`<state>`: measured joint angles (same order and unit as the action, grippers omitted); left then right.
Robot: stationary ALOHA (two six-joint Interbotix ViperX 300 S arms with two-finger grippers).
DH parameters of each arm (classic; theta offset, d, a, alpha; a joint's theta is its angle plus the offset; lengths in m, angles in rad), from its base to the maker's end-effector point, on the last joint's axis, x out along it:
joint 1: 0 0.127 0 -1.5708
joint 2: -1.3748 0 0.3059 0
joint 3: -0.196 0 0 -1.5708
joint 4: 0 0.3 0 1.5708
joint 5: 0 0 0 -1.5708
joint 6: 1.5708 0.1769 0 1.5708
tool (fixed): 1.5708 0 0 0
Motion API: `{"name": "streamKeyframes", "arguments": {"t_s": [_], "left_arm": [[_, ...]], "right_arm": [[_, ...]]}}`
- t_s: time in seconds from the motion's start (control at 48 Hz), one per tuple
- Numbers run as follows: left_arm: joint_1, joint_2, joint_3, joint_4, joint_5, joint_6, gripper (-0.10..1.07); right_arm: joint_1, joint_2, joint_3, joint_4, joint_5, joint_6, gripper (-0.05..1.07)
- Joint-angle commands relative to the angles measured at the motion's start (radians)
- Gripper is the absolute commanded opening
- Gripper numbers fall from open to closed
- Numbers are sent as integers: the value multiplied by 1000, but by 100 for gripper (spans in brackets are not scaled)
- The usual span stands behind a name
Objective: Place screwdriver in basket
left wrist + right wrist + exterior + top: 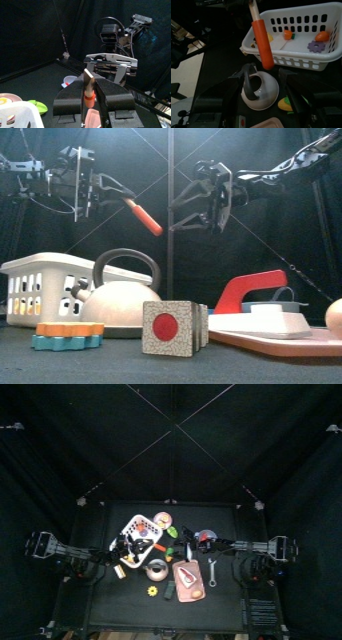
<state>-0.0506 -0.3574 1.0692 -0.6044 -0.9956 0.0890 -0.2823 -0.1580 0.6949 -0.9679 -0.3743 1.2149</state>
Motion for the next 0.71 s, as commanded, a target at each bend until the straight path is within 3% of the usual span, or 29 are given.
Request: {"name": "streamKeyframes", "arguments": {"t_s": [0.0, 0.125, 0.229, 0.5, 0.688], "left_arm": [[0, -29, -26, -48, 11, 8, 44], [6, -95, -43, -87, 107, 15, 44], [32, -167, -58, -91, 272, 18, 44], [275, -304, -127, -35, 839, 58, 44], [428, -318, -179, 38, 1095, 72, 44]], "right_arm": [[-5, -37, -2, 0, -6, -2, 90], [-5, -52, 17, 0, -3, -2, 90], [-6, -69, 31, 0, 2, -2, 90], [-20, -112, 75, 0, 2, -2, 90], [-26, -150, 114, 0, 2, -2, 91]]}}
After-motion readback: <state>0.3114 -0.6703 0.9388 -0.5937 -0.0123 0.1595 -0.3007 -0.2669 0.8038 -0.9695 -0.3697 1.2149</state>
